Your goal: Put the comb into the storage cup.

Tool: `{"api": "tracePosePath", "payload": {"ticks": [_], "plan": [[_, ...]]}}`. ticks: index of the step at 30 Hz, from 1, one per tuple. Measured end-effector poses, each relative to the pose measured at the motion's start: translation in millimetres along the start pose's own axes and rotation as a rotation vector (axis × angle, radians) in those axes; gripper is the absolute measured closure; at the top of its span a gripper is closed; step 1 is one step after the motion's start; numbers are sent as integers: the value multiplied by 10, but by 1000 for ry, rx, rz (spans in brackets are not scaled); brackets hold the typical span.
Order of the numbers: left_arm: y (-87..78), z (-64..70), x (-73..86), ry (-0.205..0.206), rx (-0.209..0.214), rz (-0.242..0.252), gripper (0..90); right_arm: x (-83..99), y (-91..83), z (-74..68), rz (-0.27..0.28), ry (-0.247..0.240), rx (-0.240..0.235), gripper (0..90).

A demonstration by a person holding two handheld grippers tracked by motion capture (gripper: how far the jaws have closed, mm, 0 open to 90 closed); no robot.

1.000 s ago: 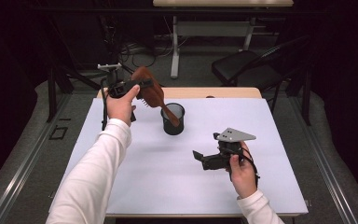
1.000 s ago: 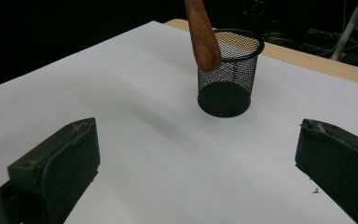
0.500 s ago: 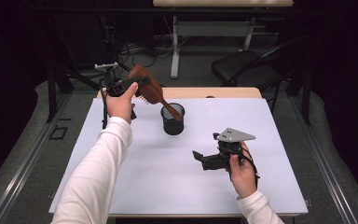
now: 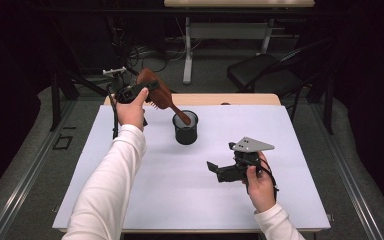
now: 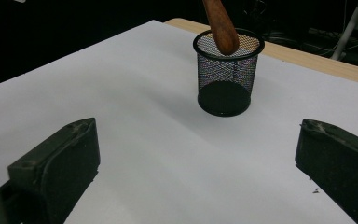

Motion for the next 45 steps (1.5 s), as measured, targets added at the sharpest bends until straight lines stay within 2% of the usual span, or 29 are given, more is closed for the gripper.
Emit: {"api": "tracePosePath", "payload": {"ticks": [15,42,45], "plan": [[80,19,61,16,-11,1,483,1,1,-4,0,0,-4,0],[232,-113,219,-18,-25,1,484,12,10,0,-1,4,-3,0],[243,-119,237,-11,-28,-2,484,12,11,3,-1,4,-1,0]]}}
Point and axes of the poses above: each handheld gripper's, and its own axes: y roughly forward along the jaws, x roughly out of its underside, z roughly to its right, the point moved 5 cm from there along y, roughly forward along the jaws, and after that the axes turned 3 degrees about x, right-handed, at the moved point
